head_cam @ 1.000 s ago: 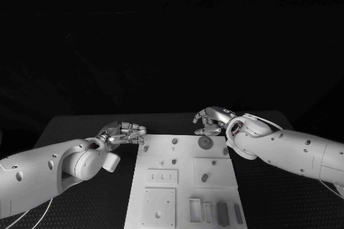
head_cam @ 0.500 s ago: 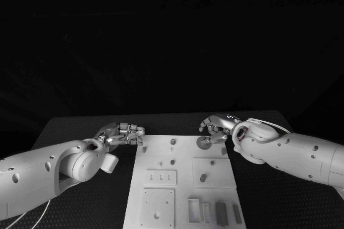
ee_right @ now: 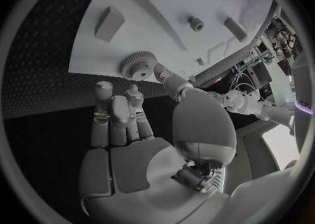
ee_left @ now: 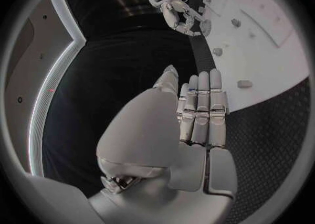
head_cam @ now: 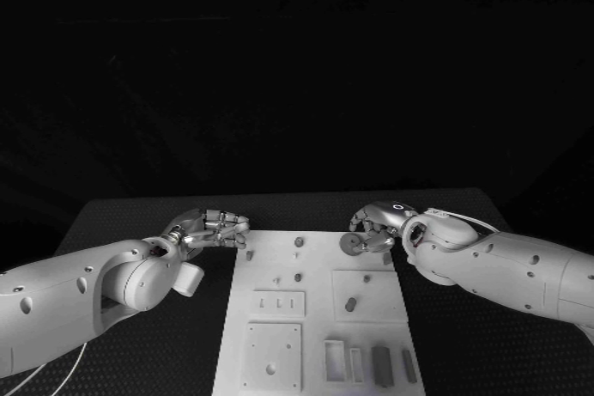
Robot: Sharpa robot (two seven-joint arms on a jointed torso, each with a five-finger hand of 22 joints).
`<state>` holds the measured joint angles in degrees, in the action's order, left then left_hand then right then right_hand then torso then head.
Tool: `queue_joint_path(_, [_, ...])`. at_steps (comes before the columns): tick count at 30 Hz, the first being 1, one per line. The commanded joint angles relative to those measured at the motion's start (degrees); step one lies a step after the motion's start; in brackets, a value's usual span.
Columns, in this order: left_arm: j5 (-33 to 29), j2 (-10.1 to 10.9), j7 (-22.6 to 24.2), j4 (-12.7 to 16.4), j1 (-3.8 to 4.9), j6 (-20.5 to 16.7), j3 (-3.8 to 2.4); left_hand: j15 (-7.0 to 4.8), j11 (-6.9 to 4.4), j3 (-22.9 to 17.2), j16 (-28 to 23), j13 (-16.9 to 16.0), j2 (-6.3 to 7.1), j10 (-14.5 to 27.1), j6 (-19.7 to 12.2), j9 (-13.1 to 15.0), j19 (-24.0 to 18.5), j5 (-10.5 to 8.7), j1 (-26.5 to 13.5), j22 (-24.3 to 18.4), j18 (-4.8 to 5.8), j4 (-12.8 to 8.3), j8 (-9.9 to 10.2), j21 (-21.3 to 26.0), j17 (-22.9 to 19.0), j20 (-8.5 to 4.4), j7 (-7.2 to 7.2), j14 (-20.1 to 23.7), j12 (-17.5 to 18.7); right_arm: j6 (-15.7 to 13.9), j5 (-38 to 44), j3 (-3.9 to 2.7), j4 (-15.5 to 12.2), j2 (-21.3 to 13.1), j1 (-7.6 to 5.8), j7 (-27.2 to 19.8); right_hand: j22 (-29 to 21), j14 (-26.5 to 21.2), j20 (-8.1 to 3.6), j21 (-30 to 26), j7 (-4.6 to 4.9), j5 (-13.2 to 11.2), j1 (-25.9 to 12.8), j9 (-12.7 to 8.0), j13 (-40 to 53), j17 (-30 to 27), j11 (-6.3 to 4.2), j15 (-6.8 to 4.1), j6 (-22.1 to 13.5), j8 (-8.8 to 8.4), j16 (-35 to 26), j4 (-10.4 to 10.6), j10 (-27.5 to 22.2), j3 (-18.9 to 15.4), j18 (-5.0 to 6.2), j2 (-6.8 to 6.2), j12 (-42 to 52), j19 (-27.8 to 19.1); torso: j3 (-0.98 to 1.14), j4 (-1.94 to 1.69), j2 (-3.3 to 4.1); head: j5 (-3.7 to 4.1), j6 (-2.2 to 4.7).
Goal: Assemble the parts on the task board
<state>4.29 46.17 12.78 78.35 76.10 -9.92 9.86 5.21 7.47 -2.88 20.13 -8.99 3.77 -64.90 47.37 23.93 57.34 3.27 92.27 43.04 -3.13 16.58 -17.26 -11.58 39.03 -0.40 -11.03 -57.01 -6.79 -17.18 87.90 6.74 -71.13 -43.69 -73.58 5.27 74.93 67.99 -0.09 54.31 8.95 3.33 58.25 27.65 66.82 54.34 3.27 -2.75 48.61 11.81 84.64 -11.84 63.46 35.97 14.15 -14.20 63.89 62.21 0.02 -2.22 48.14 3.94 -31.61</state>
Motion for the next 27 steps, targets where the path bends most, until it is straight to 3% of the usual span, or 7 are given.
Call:
queue_joint_path(1, [0.24, -0.11, 0.67, 0.05, 0.04, 0.96, -0.05, 0.39, 0.19, 0.37, -0.2, -0.08, 0.06, -0.29, 0.22, -0.03, -0.14, -0.13, -0.45, 0.07, -0.75, -0.01, -0.02, 0.22, 0.09, 0.27, 0.05, -0.21, 0.34, 0.11, 1.25, -0.02, 0.3, -0.01, 0.06, 0.01, 0.79, -0.16, -0.1, -0.19, 0.86, -0.08, 0.25, -0.06, -0.1, 0.07, 0.05, -0.02, -1.25, 0.0, -0.13, 0.47, -0.4, 0.09, 0.85, -0.27, 0.24, -0.13, -0.05, 0.04, -0.05, -0.01, -0.13])
queue_joint_path(20, [0.24, -0.19, 0.66, -0.04, 0.04, 0.98, -0.05, 0.4, 0.21, 0.4, -0.28, -0.09, 0.04, -0.27, 0.2, -0.05, -0.14, -0.13, -0.47, 0.08, -0.74, 0.0, 0.0, 0.25, 0.16, 0.28, 0.04, -0.21, 0.39, 1.19, 0.95, 0.01, 0.75, 0.68, 1.0, -0.57, 0.85, 0.19, -0.15, -0.13, 0.36, -0.1, 0.89, 0.29, -0.36, 0.35, -0.39, -0.39, 0.5, 1.23, 0.12, 1.2, 0.09, 0.02, 0.85, 0.75, 0.63, -0.11, -0.09, 0.02, 0.0, -0.14, -0.51])
queue_joint_path(27, [0.24, -0.2, 0.65, -0.07, 0.04, 1.0, -0.05, 0.4, 0.21, 0.41, -0.31, -0.09, 0.03, -0.26, 0.19, -0.05, -0.14, -0.13, -0.48, 0.09, -0.74, 0.0, 0.01, 0.27, 0.18, 0.28, 0.04, -0.21, 0.41, 1.32, 0.94, 0.02, 1.3, 1.23, 1.44, -0.74, 0.89, 0.6, -0.27, -0.05, -0.44, -0.1, 1.32, 0.83, -0.7, 0.54, -1.14, -1.05, 3.08, 2.79, 0.26, 1.53, 0.6, -0.03, 0.85, 2.07, 0.71, -0.04, -0.06, 0.03, -0.03, -0.19, -0.64])
